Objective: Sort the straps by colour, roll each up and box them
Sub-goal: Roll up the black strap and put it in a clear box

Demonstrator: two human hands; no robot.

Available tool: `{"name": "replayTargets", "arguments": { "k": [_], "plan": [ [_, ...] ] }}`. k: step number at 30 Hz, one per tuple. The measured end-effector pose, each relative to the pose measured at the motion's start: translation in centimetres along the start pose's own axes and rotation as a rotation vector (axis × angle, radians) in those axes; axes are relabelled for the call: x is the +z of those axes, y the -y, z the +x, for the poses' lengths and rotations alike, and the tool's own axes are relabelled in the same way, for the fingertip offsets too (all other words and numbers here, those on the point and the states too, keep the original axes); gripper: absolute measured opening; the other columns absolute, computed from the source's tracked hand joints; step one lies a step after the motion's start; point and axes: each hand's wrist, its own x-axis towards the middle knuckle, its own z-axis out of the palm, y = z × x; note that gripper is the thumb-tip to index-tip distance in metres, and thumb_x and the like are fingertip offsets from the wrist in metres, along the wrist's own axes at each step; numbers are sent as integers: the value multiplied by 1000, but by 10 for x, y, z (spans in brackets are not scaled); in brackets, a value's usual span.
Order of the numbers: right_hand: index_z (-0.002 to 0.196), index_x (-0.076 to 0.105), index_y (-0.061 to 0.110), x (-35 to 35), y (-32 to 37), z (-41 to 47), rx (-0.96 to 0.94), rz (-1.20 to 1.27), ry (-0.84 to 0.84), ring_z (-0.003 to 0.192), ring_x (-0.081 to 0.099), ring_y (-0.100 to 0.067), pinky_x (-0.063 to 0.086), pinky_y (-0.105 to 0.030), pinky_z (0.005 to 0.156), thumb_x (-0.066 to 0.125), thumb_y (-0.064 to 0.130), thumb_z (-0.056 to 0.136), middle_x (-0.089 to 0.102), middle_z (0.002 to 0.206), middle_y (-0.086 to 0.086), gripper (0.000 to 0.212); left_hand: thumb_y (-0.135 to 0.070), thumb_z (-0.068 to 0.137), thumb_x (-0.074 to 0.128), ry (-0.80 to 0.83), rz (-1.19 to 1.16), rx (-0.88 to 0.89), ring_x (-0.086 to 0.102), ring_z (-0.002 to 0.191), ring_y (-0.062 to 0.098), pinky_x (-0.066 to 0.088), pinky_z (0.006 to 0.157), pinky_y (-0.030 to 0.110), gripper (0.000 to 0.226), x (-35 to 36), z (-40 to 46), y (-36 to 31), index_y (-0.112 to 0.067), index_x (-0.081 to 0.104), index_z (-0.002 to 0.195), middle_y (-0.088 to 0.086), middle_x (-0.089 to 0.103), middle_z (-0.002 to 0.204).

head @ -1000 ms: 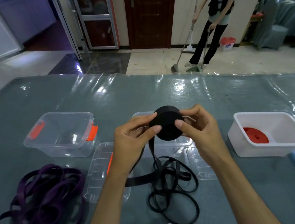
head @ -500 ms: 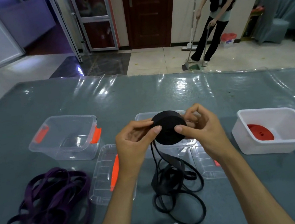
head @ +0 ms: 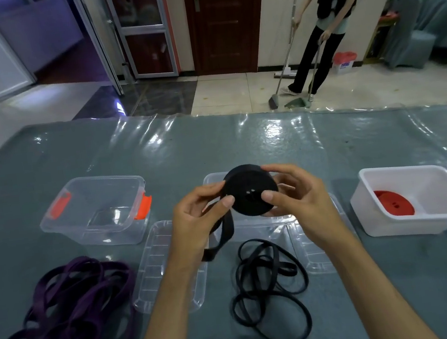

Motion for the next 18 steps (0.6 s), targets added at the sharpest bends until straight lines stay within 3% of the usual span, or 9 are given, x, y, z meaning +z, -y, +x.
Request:
{"name": "replayTargets", "arguments": {
  "k": [3,5,7,9,12,15,18],
  "plan": [
    [117,68,25,1,-2,0,-1,22,-8,107,75,-32,65,-44,83,86,25,86,75,118,-9,36,-31,84,89,59,15,-15,72,121,22,55,99,22,39,-2,-3,-2,-25,79,121,4,77,125],
    [102,61,20,-1,-4,1,29,-31,22,107,76,-30,63,-40,89,91,31,80,76,116,-9,38,-27,84,89,11,68,12,75,113,23,57,95,22,31,0,-3,-3,-25,80,114,5,80,117],
    [92,55,18,-3,-5,2,50,-70,26,100,78,-28,64,-37,82,93,36,76,78,106,-6,46,-21,82,89,-23,96,22,77,106,22,58,90,22,23,5,-5,-3,-25,81,104,6,81,109],
    [104,61,21,-4,-6,0,47,-7,34,94,78,-30,63,-37,76,92,31,79,78,103,-9,41,-19,82,87,-29,81,5,77,106,21,58,90,22,20,11,-8,-1,-26,82,99,5,81,110],
    [125,69,22,-2,-10,-3,-9,33,-32,106,76,-33,63,-40,84,88,29,84,76,115,-12,46,-18,86,86,26,63,-44,74,114,18,56,95,23,29,16,-8,-1,-31,82,111,1,79,118],
    [110,72,20,-2,-13,-5,1,93,-68,110,75,-34,63,-39,82,90,30,82,76,120,-12,35,-8,88,81,80,1,-125,74,116,19,56,96,22,36,17,-7,0,-25,80,120,3,79,122],
    [87,59,18,-10,-13,-4,72,12,-48,97,78,-32,62,-36,77,94,33,76,78,104,-12,39,-3,80,88,7,79,-115,78,105,21,59,89,22,31,18,-9,5,-22,82,104,6,81,109]
  ]
}}
